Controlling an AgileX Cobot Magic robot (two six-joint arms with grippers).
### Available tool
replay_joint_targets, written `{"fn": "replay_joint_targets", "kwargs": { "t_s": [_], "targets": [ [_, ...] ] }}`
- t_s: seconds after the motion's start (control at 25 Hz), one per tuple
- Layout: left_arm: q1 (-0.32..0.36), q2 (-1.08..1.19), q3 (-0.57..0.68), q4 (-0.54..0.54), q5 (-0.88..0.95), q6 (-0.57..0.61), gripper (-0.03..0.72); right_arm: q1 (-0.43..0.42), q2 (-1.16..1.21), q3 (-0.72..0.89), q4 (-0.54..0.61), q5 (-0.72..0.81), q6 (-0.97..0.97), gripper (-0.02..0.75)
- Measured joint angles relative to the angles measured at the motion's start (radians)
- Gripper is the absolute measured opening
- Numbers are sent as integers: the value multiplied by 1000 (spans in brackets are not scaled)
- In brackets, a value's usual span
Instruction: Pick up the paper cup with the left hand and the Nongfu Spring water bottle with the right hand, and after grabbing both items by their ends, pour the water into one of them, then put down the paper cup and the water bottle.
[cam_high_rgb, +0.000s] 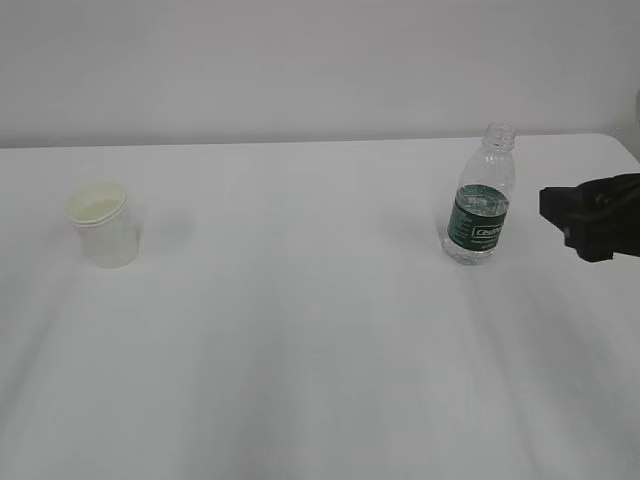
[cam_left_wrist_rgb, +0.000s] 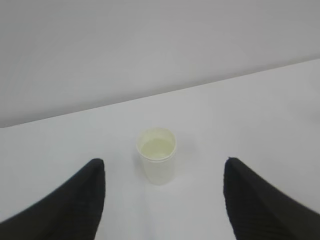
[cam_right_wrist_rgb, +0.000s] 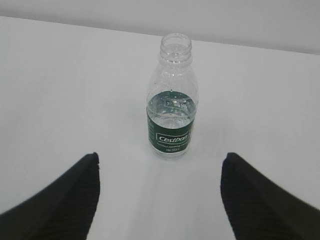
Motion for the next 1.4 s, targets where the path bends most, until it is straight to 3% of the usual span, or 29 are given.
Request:
{"fn": "replay_joint_targets", "kwargs": {
  "t_s": [0.32,0.68,1.04,1.4],
  "targets": [
    [0,-18,-10,-8,138,0,528,0,-151,1,-7,143,0,573],
    [0,-22,-129,6,317,-13,518,0,-303,2,-19,300,-3,573],
    [0,-180,-141,151,482,-164,515,0,-402,2,-42,444,-3,573],
    [0,-343,-144,196,669,-240,515,0,-480,2,-44,571,-3,573]
  ]
}}
